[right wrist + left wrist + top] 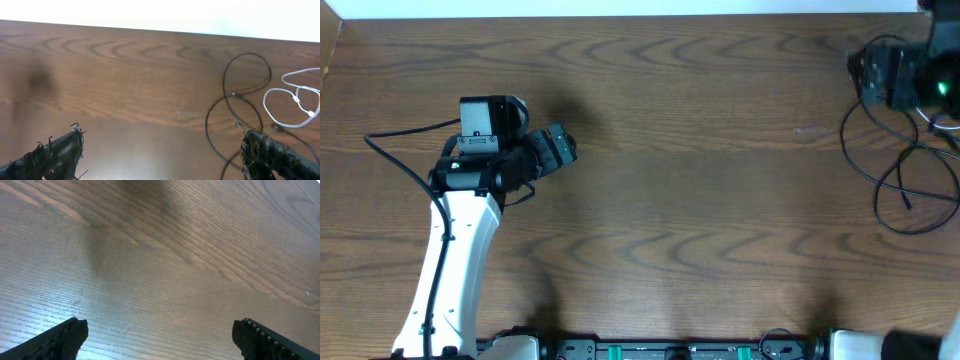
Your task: Untangle cables
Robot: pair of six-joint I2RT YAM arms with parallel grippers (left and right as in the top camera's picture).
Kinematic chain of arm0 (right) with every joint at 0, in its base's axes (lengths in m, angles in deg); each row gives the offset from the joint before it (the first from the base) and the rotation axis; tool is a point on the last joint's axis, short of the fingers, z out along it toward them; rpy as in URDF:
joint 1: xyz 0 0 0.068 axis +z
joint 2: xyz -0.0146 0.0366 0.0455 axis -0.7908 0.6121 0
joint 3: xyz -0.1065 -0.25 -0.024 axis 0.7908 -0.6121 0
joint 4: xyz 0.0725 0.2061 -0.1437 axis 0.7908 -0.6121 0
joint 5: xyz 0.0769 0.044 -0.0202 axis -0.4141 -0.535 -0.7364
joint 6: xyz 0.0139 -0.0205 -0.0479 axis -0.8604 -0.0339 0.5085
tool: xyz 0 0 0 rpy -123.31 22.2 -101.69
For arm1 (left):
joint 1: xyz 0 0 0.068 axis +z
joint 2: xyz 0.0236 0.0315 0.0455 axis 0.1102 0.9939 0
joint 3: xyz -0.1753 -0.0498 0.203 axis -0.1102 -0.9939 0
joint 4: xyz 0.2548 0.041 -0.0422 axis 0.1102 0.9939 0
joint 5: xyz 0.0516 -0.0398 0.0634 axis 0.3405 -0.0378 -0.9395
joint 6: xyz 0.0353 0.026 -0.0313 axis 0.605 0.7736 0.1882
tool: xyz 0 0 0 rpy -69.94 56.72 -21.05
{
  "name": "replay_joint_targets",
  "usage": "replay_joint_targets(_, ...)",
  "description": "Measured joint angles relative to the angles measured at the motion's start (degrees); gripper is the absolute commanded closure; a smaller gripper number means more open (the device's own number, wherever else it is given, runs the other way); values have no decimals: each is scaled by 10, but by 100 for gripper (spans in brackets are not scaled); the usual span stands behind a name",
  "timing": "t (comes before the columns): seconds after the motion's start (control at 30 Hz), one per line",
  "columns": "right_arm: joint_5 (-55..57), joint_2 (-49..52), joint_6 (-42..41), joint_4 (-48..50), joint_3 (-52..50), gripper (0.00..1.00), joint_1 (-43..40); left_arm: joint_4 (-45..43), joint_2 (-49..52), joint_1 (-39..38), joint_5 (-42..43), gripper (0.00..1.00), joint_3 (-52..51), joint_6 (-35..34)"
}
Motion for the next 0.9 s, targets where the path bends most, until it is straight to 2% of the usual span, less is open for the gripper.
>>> replay_joint_targets(0.27, 0, -79, -1, -60, 0, 1, 0, 0, 0, 0, 0, 2, 0, 0)
replay_joint_targets(0.77, 2, -89, -2, -114, 0, 1, 0, 0, 0, 0, 0, 2, 0, 0)
replay_joint_targets(0.9, 18, -105, -2, -80, -26, 1, 0, 0, 0, 0, 0, 2, 0, 0)
